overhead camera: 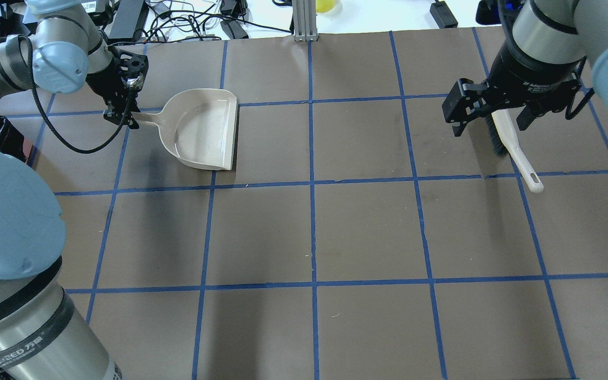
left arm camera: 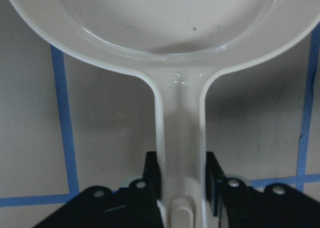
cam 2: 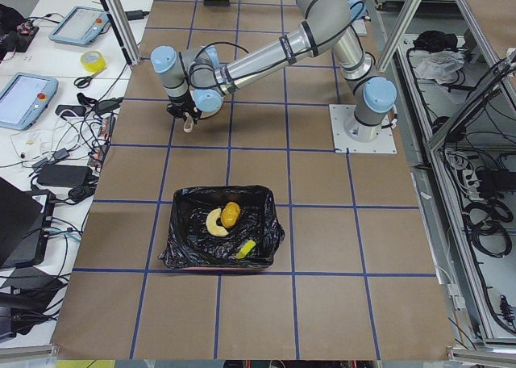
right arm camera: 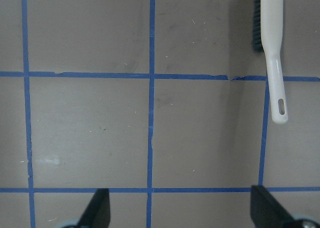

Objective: Sweep and dump trash into bin
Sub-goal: 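Open the left gripper to release the dustpan handle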

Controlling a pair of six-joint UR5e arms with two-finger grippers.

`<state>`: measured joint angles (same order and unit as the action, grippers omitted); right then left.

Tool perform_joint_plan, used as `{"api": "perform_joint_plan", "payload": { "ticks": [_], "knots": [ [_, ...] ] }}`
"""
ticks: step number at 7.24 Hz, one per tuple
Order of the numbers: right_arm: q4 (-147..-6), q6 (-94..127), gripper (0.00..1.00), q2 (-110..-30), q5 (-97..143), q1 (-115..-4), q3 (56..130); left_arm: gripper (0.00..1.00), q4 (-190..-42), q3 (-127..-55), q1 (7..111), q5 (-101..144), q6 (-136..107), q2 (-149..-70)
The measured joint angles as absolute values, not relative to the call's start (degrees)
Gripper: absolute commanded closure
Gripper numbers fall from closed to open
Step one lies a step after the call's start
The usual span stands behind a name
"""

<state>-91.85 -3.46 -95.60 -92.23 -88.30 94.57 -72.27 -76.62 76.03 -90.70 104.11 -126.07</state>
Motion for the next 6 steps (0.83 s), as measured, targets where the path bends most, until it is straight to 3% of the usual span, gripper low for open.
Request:
{"api": "perform_joint_plan", "payload": {
  "ticks": [1, 6],
  "knots": [
    [-91.9, -3.46, 0.0, -95.61, -92.26, -88.3, 94.6, 0.77, -72.25, -76.56, 76.03, -90.7, 103.85, -126.13],
    [-91.92, -3.51, 0.0, -95.66, -92.16, -88.33, 94.64, 0.76, -71.2, -76.58, 77.31, -90.62, 103.37, -126.2]
  ]
}}
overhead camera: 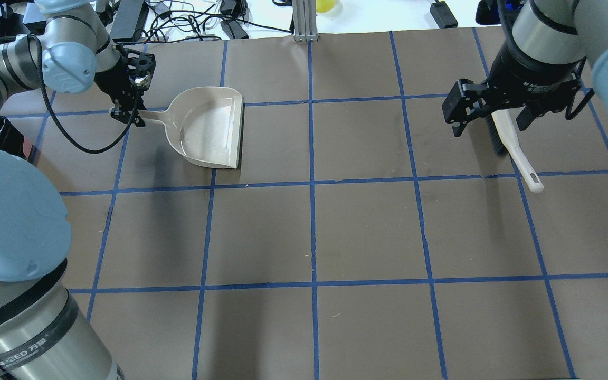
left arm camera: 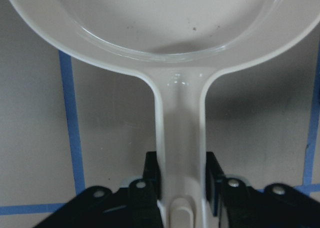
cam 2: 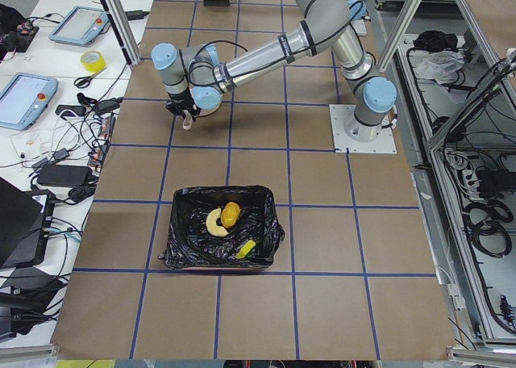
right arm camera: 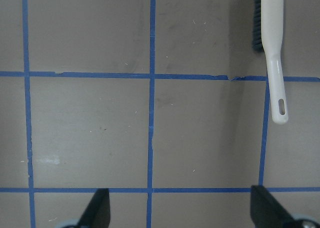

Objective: Sweep and dump trash into bin

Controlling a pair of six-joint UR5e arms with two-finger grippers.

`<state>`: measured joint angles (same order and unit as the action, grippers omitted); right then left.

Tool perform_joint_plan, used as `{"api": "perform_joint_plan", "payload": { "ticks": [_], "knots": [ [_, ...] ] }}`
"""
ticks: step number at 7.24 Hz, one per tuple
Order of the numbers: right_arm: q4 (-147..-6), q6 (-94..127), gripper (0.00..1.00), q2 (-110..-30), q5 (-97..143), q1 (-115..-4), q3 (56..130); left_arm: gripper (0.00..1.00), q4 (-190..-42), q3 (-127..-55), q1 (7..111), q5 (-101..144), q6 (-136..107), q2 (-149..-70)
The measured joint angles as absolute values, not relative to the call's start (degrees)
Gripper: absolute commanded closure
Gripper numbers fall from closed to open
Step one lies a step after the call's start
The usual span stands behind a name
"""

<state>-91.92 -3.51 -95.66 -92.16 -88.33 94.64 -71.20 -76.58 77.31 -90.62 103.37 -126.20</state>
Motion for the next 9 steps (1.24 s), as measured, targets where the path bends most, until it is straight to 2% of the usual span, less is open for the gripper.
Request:
{"api": "perform_joint_plan", "payload": {
  "ticks": [1, 2, 3, 7, 9],
  "knots": [
    [-91.94, -3.51, 0.0, -95.67, -92.15, -88.33, 94.64, 0.76, -71.14, -76.75, 77.41, -90.62, 103.38, -126.07],
    [-92.03, -3.58, 0.0, -95.67, -92.1, -88.33, 94.66, 0.26, -71.07, -77.02, 77.47, -90.61, 103.38, -125.92],
    [-92.31, -3.71, 0.0, -95.67, -91.91, -88.33, 94.66, 0.0, -70.93, -77.26, 77.49, -90.55, 103.16, -125.86],
    [-92.33, -3.87, 0.0, -95.56, -92.16, -88.33, 94.66, 0.0, -71.27, -76.63, 77.56, -90.33, 101.37, -124.14],
    [-92.25, -3.85, 0.0, -95.59, -92.14, -88.33, 94.66, 0.0, -78.78, -72.77, 77.39, -90.75, 99.85, -120.21]
  ]
}}
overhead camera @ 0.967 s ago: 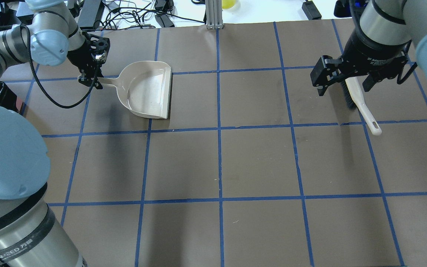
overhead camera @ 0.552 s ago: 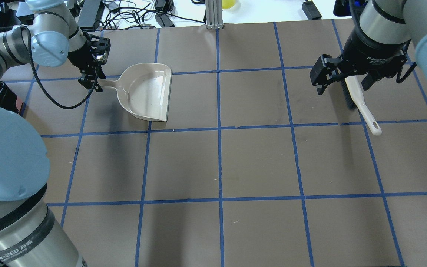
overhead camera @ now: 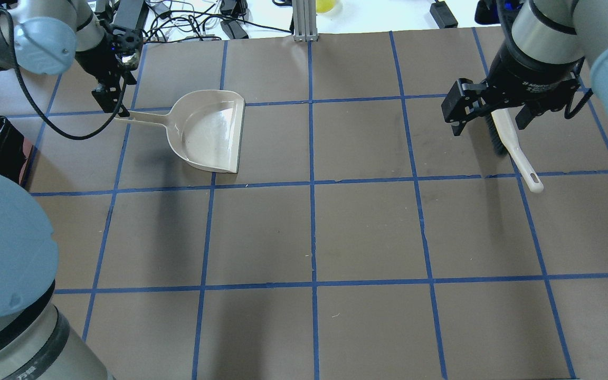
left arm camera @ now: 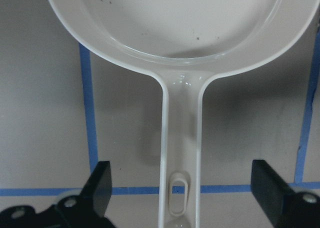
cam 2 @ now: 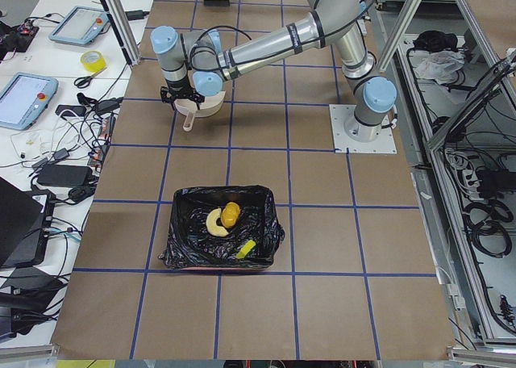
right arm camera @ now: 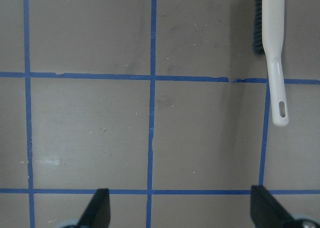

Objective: Sweep and dump trash into bin

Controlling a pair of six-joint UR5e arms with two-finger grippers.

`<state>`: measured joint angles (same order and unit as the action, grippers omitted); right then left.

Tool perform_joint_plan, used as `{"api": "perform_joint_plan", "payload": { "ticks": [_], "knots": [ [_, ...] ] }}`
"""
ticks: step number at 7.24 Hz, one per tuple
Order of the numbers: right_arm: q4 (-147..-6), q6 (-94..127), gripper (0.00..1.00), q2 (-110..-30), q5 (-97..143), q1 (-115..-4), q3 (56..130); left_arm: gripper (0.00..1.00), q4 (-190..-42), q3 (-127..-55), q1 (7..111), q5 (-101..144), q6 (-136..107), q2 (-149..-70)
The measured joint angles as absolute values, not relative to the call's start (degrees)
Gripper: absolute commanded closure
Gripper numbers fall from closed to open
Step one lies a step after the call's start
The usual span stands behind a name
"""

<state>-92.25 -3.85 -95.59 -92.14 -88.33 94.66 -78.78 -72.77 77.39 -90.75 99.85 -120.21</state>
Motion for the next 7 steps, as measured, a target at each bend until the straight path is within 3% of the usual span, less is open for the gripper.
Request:
{"api": "perform_joint_plan", "payload": {
  "ticks": [3, 7],
  "knots": [
    [-92.33, -3.78, 0.0, -95.62, -92.2, -88.33, 94.66, 0.0, -95.05, -64.79, 77.49, -90.92, 87.9, -115.25],
    [-92.0, -3.78, 0.0, -95.71, -92.26, -88.33, 94.66, 0.0, -100.0, -64.82, 82.44, -91.21, 57.76, -110.22]
  ]
}}
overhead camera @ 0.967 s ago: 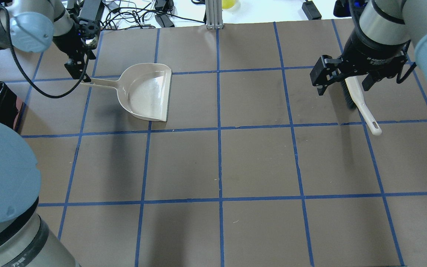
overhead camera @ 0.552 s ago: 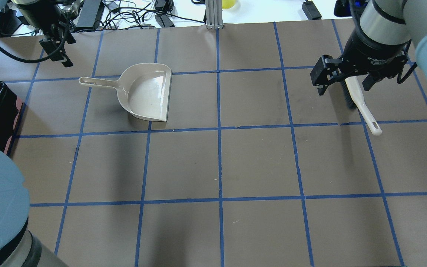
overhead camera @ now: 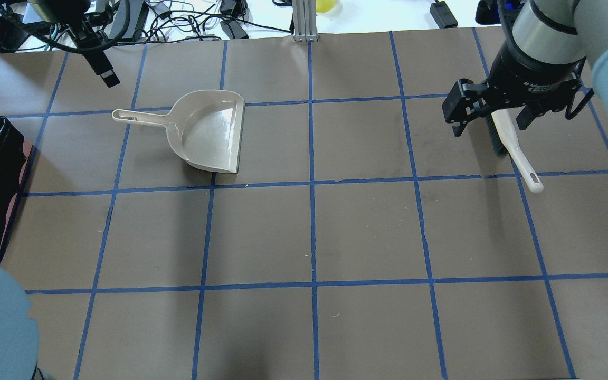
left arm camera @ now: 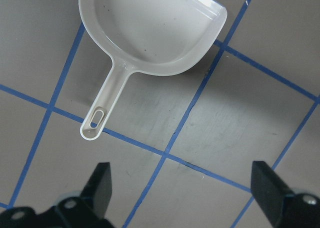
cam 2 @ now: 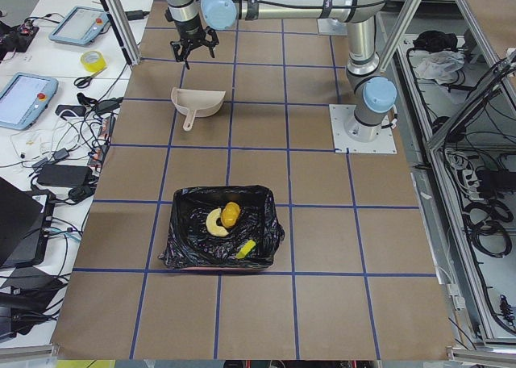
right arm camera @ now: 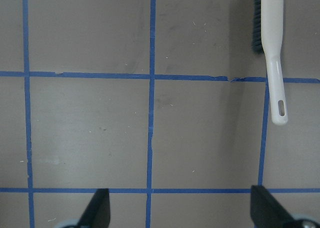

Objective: Sweep and dump trash into bin

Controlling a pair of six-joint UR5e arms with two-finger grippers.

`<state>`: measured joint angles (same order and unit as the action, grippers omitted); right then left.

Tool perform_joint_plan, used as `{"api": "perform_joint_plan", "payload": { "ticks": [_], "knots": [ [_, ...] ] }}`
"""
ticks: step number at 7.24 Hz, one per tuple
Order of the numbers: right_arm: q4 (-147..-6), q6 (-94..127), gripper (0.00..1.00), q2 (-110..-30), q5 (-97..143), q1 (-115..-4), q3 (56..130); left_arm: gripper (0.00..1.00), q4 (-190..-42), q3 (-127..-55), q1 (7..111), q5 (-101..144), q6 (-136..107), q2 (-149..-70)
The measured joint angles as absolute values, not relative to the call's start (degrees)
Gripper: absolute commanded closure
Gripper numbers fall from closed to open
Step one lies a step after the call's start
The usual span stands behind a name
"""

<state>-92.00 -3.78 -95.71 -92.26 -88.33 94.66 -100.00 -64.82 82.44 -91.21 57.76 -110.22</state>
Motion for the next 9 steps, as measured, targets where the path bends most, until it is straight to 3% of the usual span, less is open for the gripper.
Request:
{"api": "perform_joint_plan", "payload": {
  "ticks": [6, 9],
  "knots": [
    [-91.89, -3.78, 0.0, -95.71, -91.84, -88.33, 94.66, 0.0, -99.47, -80.8, 84.46, -91.02, 16.31, -95.07],
    [-91.93, -3.78, 0.0, -95.69, -91.63, -88.33, 94.66, 0.0, -90.73, -87.12, 84.46, -91.03, 9.47, -90.4]
  ]
}}
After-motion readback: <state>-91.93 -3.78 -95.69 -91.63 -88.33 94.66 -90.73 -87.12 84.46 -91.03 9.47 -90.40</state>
